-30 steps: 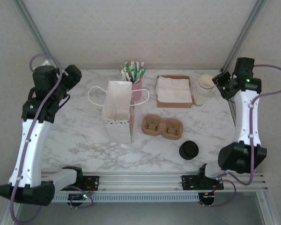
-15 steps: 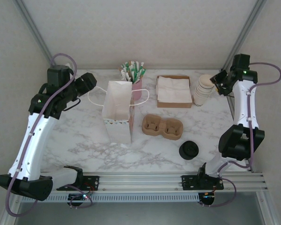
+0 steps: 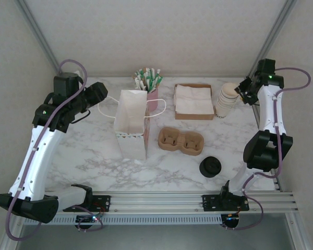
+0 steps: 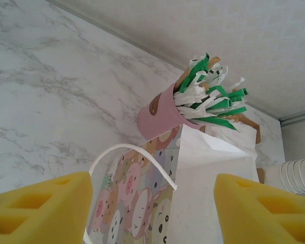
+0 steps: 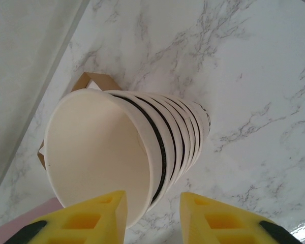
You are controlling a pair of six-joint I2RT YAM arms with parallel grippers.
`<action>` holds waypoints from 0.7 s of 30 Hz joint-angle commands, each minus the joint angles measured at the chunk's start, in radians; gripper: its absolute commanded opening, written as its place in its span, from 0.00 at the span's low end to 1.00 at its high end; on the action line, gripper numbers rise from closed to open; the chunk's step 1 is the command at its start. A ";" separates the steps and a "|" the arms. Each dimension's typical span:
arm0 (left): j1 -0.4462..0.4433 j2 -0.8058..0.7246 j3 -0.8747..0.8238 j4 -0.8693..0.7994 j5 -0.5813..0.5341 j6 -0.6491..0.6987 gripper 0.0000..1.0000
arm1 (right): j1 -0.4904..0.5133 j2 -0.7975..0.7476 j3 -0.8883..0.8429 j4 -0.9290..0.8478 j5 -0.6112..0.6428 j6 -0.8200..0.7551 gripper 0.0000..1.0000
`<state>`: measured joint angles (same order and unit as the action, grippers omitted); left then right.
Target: Pack the takeout coffee
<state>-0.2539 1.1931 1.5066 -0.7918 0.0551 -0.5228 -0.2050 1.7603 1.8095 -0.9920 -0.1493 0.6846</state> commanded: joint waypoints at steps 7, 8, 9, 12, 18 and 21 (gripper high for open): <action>-0.018 0.011 0.041 -0.033 -0.008 0.012 0.62 | 0.005 0.025 0.014 -0.009 0.033 -0.056 0.28; -0.019 0.013 0.042 -0.034 -0.009 0.010 0.62 | 0.007 0.026 0.014 -0.009 0.034 -0.060 0.28; -0.019 0.013 0.043 -0.034 -0.010 0.009 0.62 | 0.009 0.028 0.014 -0.007 0.031 -0.063 0.26; -0.022 0.017 0.044 -0.034 -0.011 0.006 0.62 | 0.015 0.039 0.023 -0.011 0.033 -0.076 0.25; -0.030 0.023 0.049 -0.036 -0.021 0.001 0.61 | 0.019 0.062 0.036 -0.017 0.039 -0.100 0.21; -0.033 0.026 0.049 -0.039 -0.026 0.000 0.61 | 0.022 0.072 0.054 -0.026 0.041 -0.112 0.16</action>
<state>-0.2745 1.2129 1.5188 -0.8135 0.0441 -0.5236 -0.1890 1.8202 1.8194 -0.9920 -0.1246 0.5995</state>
